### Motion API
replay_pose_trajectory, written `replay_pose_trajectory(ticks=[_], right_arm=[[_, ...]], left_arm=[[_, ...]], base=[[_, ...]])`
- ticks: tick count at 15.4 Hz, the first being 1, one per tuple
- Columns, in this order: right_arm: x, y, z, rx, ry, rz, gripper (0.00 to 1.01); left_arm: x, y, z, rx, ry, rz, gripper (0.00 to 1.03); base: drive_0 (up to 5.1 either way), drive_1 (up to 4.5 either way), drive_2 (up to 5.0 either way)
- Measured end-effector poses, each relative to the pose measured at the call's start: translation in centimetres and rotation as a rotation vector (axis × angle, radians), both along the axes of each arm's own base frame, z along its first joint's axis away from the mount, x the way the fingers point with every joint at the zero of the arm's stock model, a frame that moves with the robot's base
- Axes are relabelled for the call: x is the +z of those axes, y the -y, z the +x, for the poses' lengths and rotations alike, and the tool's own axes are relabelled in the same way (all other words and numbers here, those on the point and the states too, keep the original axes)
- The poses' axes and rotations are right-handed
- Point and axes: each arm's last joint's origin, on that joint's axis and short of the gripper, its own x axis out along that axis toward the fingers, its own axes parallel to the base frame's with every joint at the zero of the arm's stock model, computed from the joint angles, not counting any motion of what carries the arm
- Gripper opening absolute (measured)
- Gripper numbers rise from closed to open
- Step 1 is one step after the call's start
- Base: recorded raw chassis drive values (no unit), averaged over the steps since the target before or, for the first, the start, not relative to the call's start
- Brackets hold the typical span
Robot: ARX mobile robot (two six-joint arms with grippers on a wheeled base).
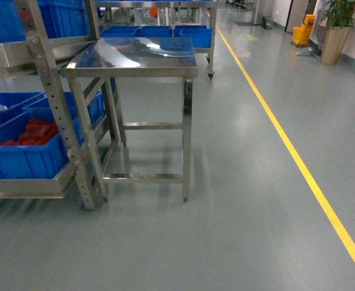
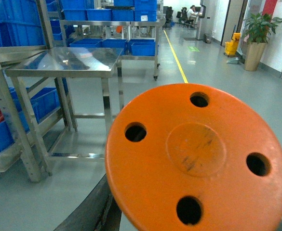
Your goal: Sort blue parts and orange caps into right shelf containers
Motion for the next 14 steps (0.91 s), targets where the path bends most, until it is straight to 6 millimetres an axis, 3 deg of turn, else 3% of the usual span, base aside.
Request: replay_pose_trajectory(ticks=[14], right_arm=[[0.01,0.0,0.0,0.0,0.001,0.0,0.45]], left_arm=[[0.01,0.0,0.0,0.001,0.002,0.0,0.42]], base=[[0.0,4.17,-4.1]])
